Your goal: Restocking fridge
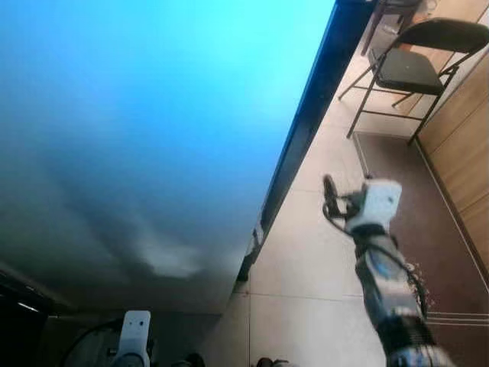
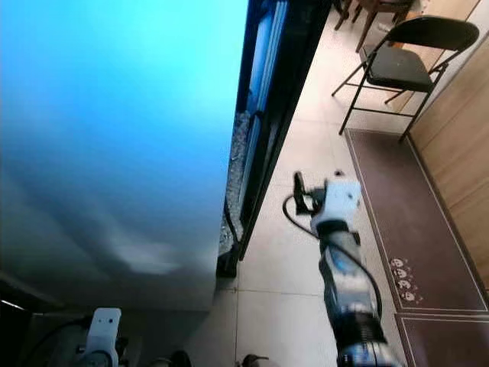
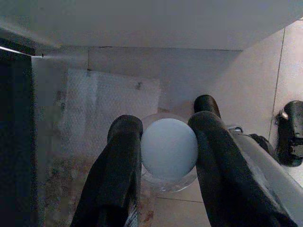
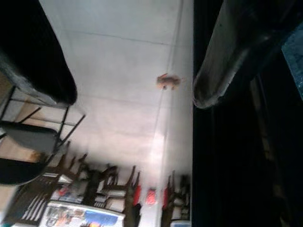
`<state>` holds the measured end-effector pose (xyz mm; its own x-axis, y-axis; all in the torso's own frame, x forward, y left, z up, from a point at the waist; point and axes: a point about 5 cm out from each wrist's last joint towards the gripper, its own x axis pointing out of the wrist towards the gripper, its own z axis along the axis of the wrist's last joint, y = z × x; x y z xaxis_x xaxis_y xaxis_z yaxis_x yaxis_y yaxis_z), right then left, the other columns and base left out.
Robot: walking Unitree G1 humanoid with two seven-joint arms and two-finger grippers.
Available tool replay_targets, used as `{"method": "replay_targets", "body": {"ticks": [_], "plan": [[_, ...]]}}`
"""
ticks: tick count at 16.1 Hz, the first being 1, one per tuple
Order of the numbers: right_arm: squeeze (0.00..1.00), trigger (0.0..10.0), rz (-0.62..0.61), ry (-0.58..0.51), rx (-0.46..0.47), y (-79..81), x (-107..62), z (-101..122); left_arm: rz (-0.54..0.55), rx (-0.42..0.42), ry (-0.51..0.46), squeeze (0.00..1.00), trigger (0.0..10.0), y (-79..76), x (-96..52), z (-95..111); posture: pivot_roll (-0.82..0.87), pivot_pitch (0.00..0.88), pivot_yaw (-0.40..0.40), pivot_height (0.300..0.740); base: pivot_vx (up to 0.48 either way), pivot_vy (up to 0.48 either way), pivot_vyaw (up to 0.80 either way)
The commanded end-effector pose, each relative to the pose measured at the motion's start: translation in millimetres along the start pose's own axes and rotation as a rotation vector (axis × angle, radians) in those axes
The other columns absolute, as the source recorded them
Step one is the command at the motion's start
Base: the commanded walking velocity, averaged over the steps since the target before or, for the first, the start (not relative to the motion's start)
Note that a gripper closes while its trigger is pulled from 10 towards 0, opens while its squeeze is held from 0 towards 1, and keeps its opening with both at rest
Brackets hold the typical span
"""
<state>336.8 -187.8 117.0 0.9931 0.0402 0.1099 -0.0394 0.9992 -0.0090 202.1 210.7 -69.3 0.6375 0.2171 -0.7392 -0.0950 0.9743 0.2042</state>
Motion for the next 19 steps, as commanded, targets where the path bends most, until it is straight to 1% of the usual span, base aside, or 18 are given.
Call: {"method": "replay_targets", "body": {"ticks": [1,2,4,7,8,10,11,12,13,14,15,17,18,19], "plan": [[0.0,10.0,0.01,0.021,0.006,-7.7,1.7,-1.4,-0.005,0.017,0.016,0.0,10.0,-3.7,-1.4,-5.8,-0.13,0.159,-0.091,0.74,0.0,0.0,0.0],[0.0,10.0,0.044,-0.001,0.001,-5.3,7.5,6.2,-0.005,0.015,0.013,0.0,10.0,-4.1,-1.4,-5.3,-0.12,0.158,-0.095,0.74,0.0,0.0,0.0],[0.0,10.0,0.043,-0.018,0.009,-4.2,7.0,9.0,-0.004,0.013,0.012,0.0,10.0,-3.7,-1.4,-5.3,-0.12,0.157,-0.096,0.74,0.0,0.0,0.0],[0.0,10.0,0.015,-0.012,0.017,-2.3,-7.7,-3.1,-0.004,0.015,0.0,0.0,10.0,-8.2,-1.2,-1.6,-0.13,0.163,-0.093,0.74,0.0,0.0,0.0],[0.0,10.0,0.022,0.003,0.03,0.9,-15.4,-9.3,-0.003,0.016,-0.002,0.0,10.0,-8.6,-1.2,-1.1,-0.13,0.163,-0.093,0.74,0.0,0.0,0.0],[0.0,10.0,0.043,0.016,0.034,4.1,-19.9,-13.3,-0.003,0.017,-0.003,0.0,10.0,-8.6,-1.2,-0.7,-0.13,0.163,-0.091,0.74,0.0,0.0,0.0],[0.0,10.0,0.095,0.029,0.042,7.4,-19.6,-14.8,-0.002,0.018,-0.007,0.0,10.0,-8.6,-1.0,0.5,-0.13,0.162,-0.092,0.74,0.0,0.0,0.0],[0.29,10.0,0.156,0.034,0.05,11.7,-16.7,-13.2,-0.001,0.018,-0.01,0.0,10.0,-8.6,-0.7,1.9,-0.13,0.159,-0.093,0.74,0.0,0.0,0.0],[1.0,10.0,0.224,0.03,0.049,17.2,-11.3,-9.0,-0.001,0.017,-0.012,0.0,10.0,-9.1,-0.6,3.1,-0.13,0.157,-0.093,0.74,0.0,0.0,0.0],[1.0,10.0,0.253,0.029,0.044,19.9,-9.1,-6.9,-0.001,0.017,-0.013,0.0,10.0,-9.5,-0.5,3.6,-0.13,0.154,-0.094,0.74,0.0,0.0,0.0],[1.0,10.0,0.288,0.031,0.039,23.4,0.2,-3.3,-0.003,0.016,-0.016,0.0,10.0,-11.4,-0.5,4.8,-0.13,0.152,-0.094,0.74,0.0,0.0,0.0],[1.0,10.0,0.297,0.028,0.018,25.0,9.6,1.1,-0.003,0.013,-0.018,0.0,10.0,-12.6,-0.6,5.1,-0.12,0.146,-0.096,0.74,0.0,0.0,0.0],[0.01,10.0,0.295,0.024,0.008,25.6,13.3,3.4,-0.002,0.012,-0.018,0.0,10.0,-12.6,-0.7,5.0,-0.12,0.145,-0.095,0.74,0.0,0.0,0.0],[0.0,10.0,0.292,0.02,0.005,25.6,16.5,5.8,-0.001,0.012,-0.017,0.0,10.0,-12.4,-0.8,4.6,-0.12,0.145,-0.094,0.74,0.0,0.0,0.0]]}}
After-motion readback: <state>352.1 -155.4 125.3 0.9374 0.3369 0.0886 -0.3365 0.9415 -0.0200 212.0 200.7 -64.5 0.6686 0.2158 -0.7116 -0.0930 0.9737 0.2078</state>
